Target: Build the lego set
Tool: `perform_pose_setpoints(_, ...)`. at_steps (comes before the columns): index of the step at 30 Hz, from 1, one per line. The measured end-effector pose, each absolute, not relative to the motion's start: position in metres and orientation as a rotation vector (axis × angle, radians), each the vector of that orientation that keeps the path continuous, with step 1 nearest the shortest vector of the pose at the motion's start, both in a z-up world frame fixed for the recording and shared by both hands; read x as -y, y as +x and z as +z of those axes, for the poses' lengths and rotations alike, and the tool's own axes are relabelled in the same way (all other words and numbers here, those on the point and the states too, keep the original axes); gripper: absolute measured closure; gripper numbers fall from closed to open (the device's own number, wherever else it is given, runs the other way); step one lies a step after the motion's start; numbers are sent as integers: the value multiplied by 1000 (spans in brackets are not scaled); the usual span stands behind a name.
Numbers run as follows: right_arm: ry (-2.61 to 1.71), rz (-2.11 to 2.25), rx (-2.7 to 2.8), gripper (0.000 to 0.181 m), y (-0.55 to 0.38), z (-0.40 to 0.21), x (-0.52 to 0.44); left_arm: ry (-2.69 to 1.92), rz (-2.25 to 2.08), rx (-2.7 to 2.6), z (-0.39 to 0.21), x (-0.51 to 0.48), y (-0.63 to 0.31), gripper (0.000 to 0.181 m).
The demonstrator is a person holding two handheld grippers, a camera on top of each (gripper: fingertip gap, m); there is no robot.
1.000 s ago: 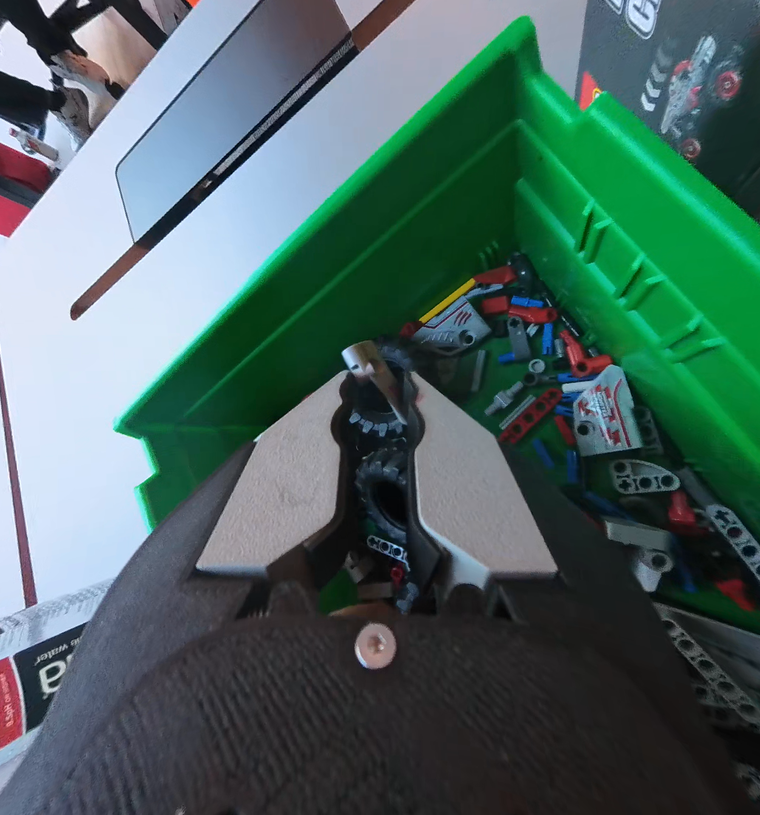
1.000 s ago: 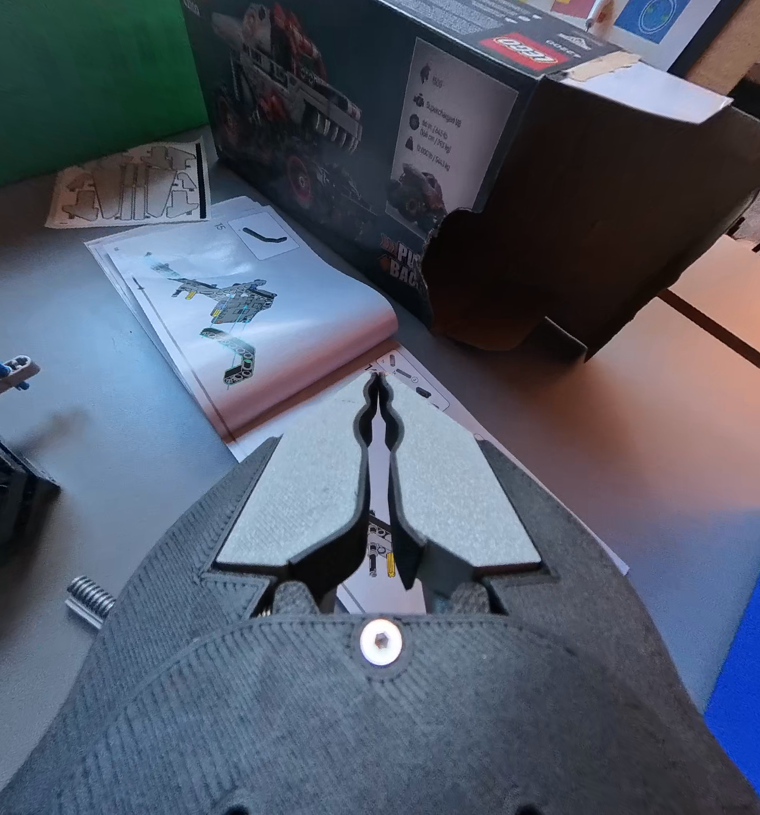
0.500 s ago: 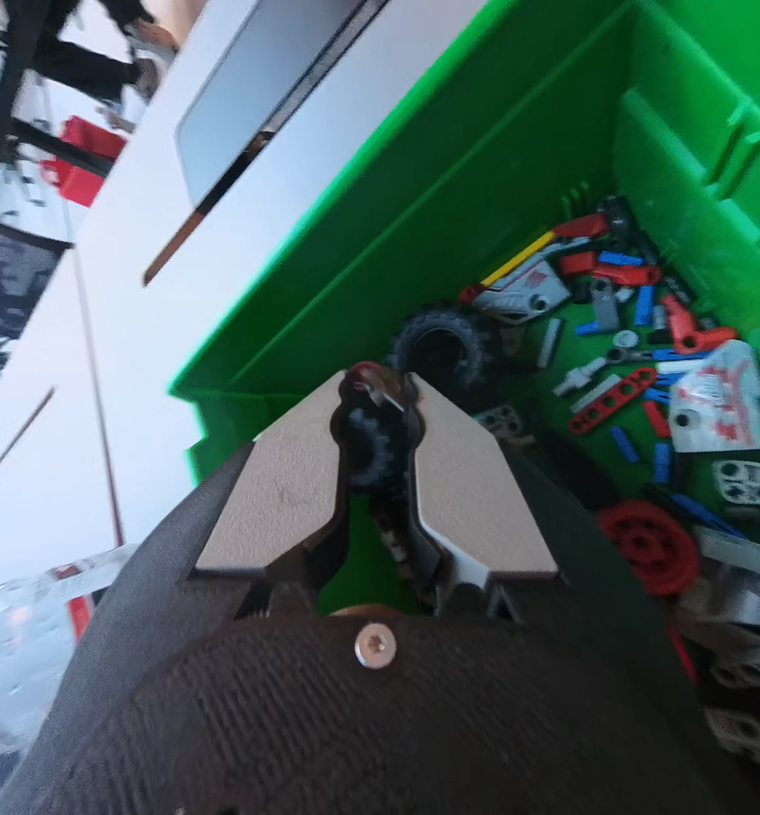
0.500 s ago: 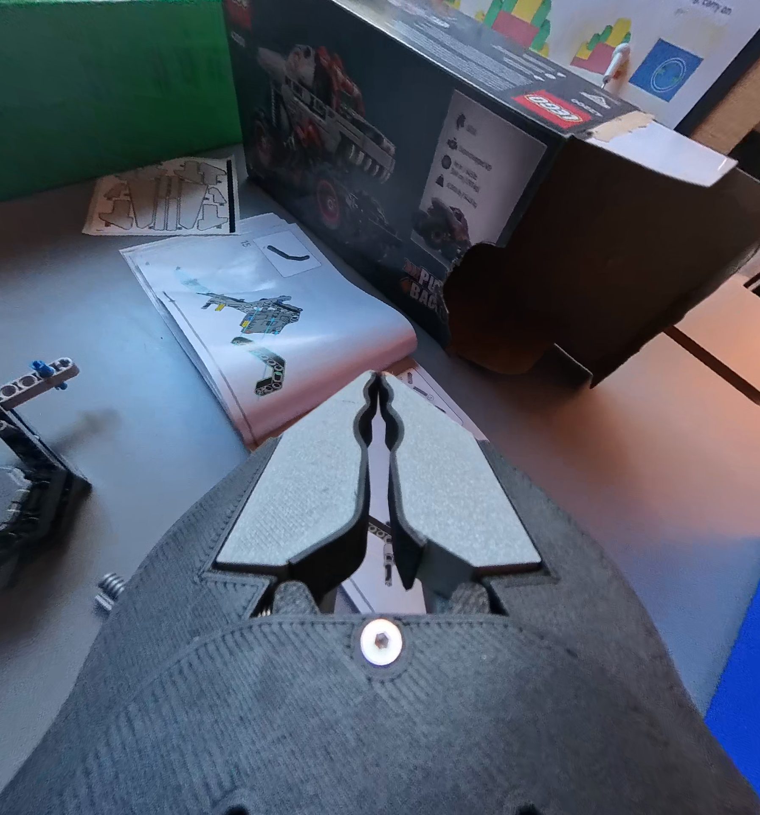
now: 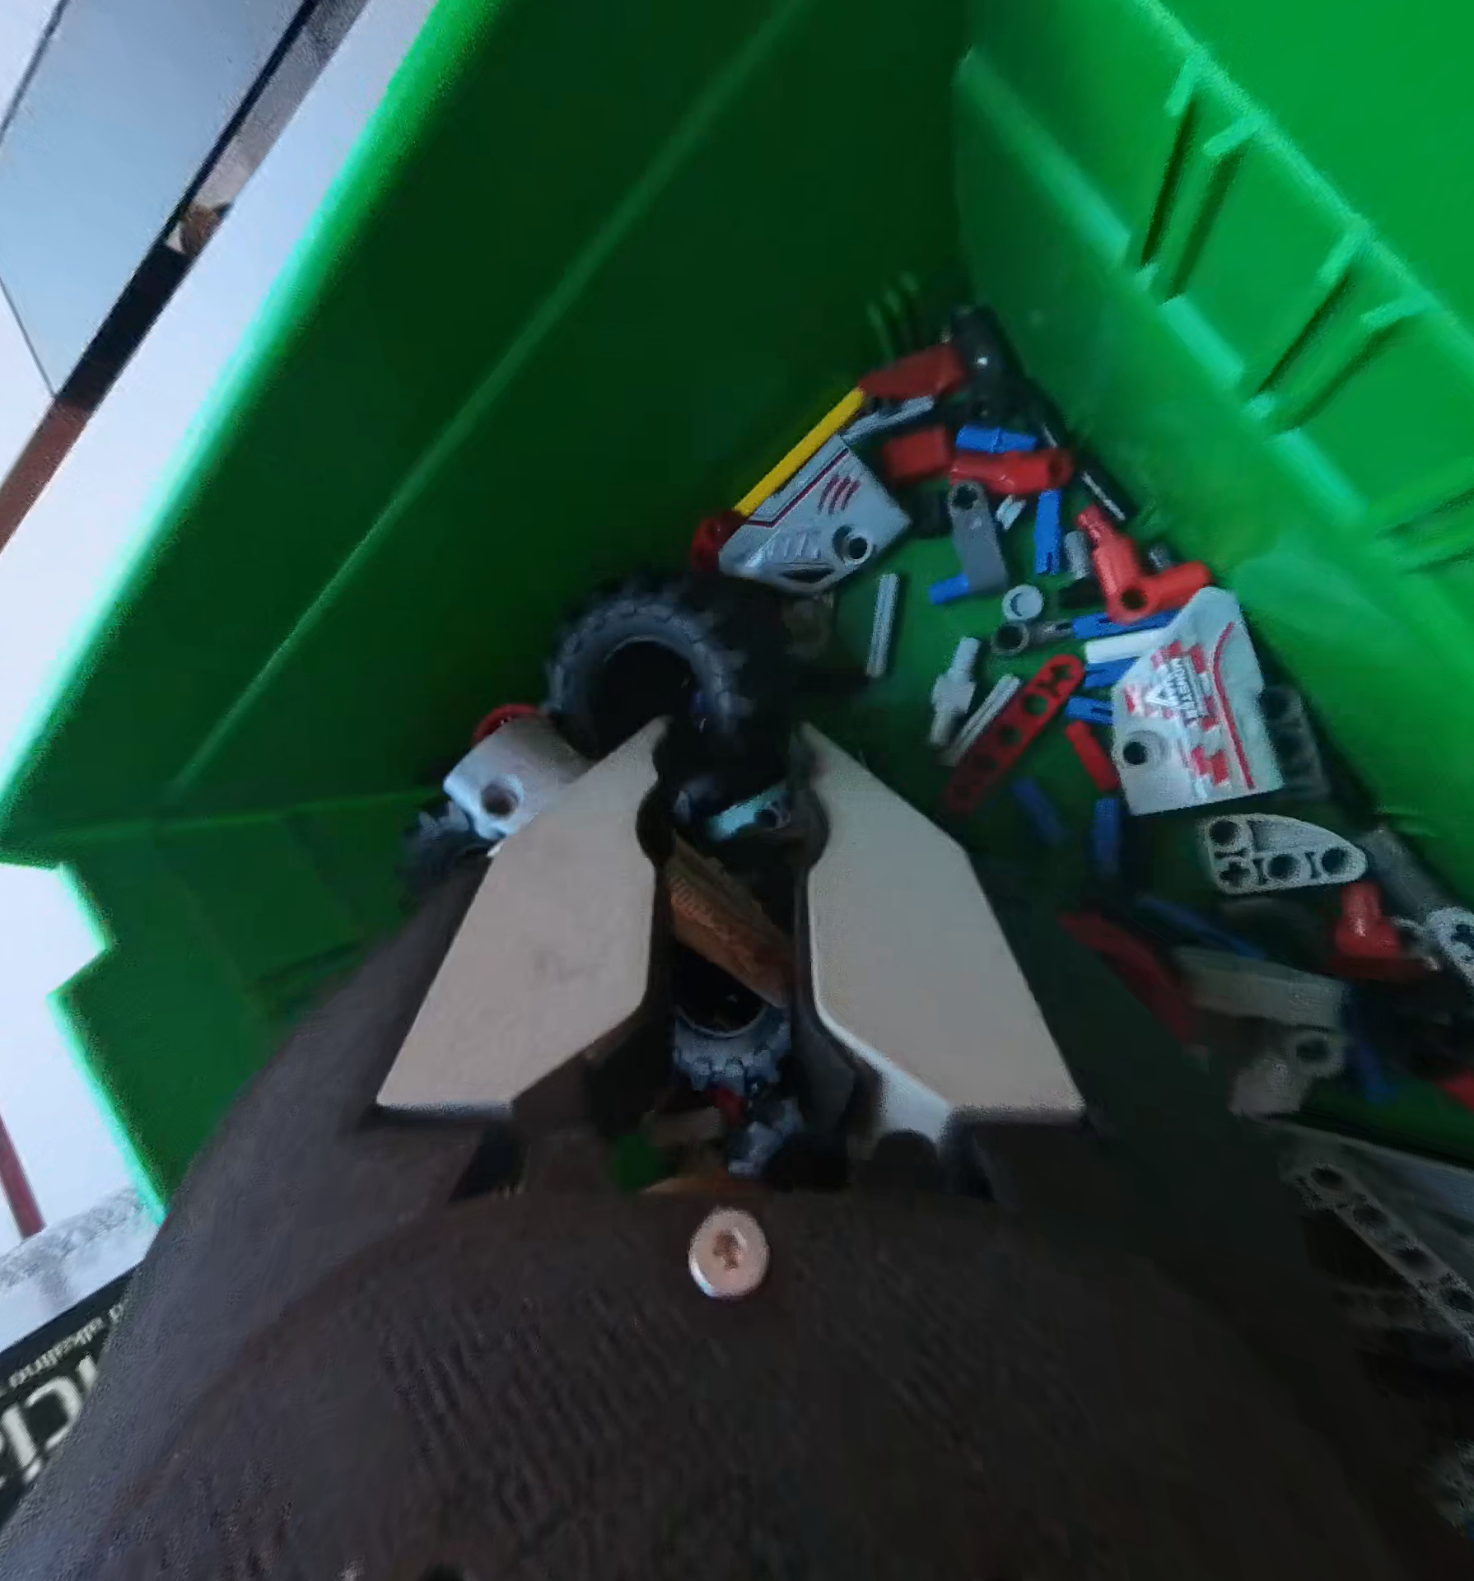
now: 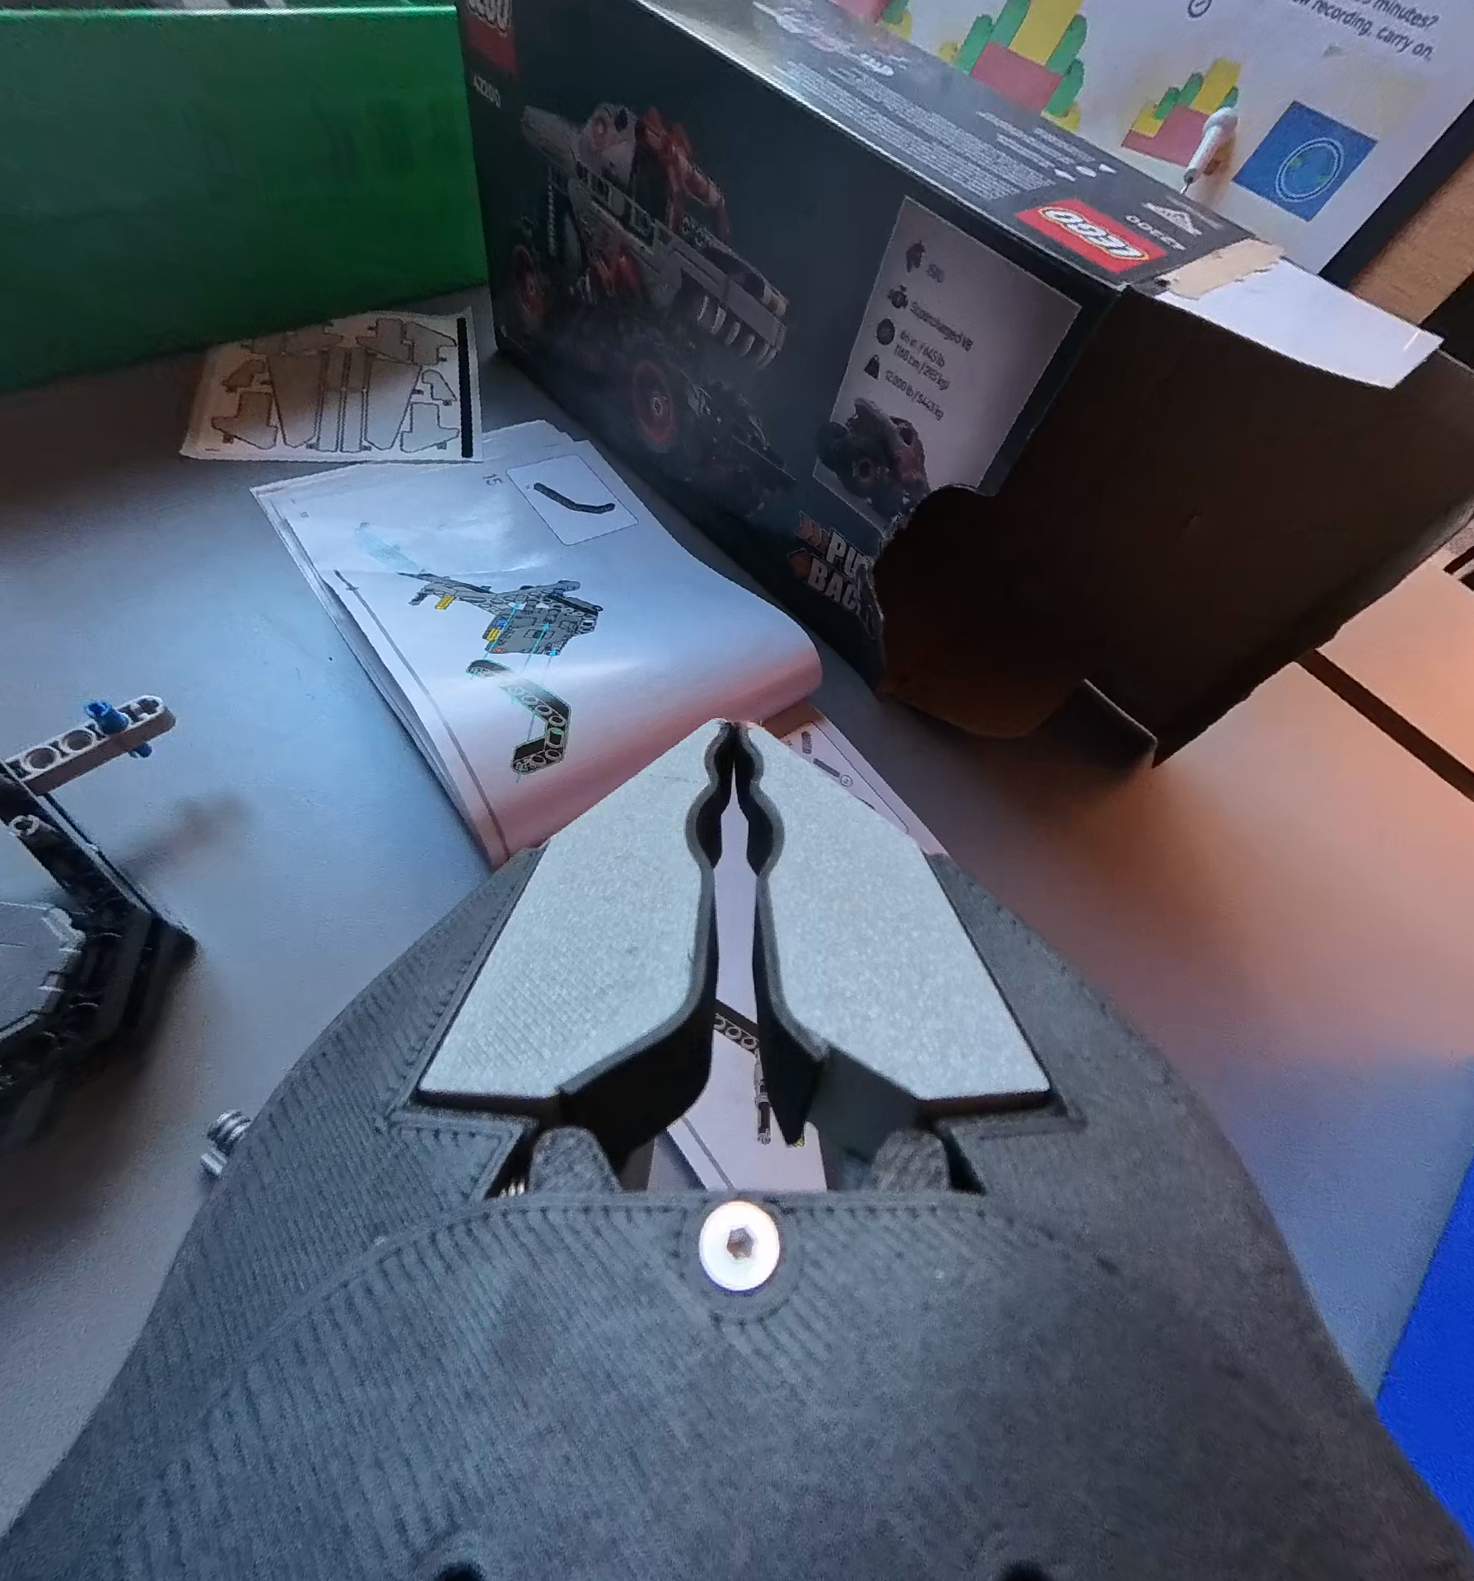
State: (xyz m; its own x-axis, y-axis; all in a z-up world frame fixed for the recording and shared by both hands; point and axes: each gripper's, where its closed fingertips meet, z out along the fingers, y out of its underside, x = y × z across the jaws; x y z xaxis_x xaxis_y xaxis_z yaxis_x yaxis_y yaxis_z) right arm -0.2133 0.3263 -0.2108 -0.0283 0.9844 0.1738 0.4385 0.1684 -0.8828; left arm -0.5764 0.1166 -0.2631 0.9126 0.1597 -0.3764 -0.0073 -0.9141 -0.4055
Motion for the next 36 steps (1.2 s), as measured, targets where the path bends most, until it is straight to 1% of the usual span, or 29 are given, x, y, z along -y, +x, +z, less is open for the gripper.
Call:
perform_pose_setpoints(5, -1393, 818, 1602, 181, -213, -210, -326, -2595, 556, 157, -245, -116, -581, 166)
perform_pose_setpoints(21, -1384, 814, 1596, 181, -212, -207, -326, -2520, 661, 201, -223, -111, -592, 165)
perform_pose_setpoints(36, -1389, 814, 1589, 181, -212, -207, -328, -2389, 865, 250, -198, -108, -613, 165)
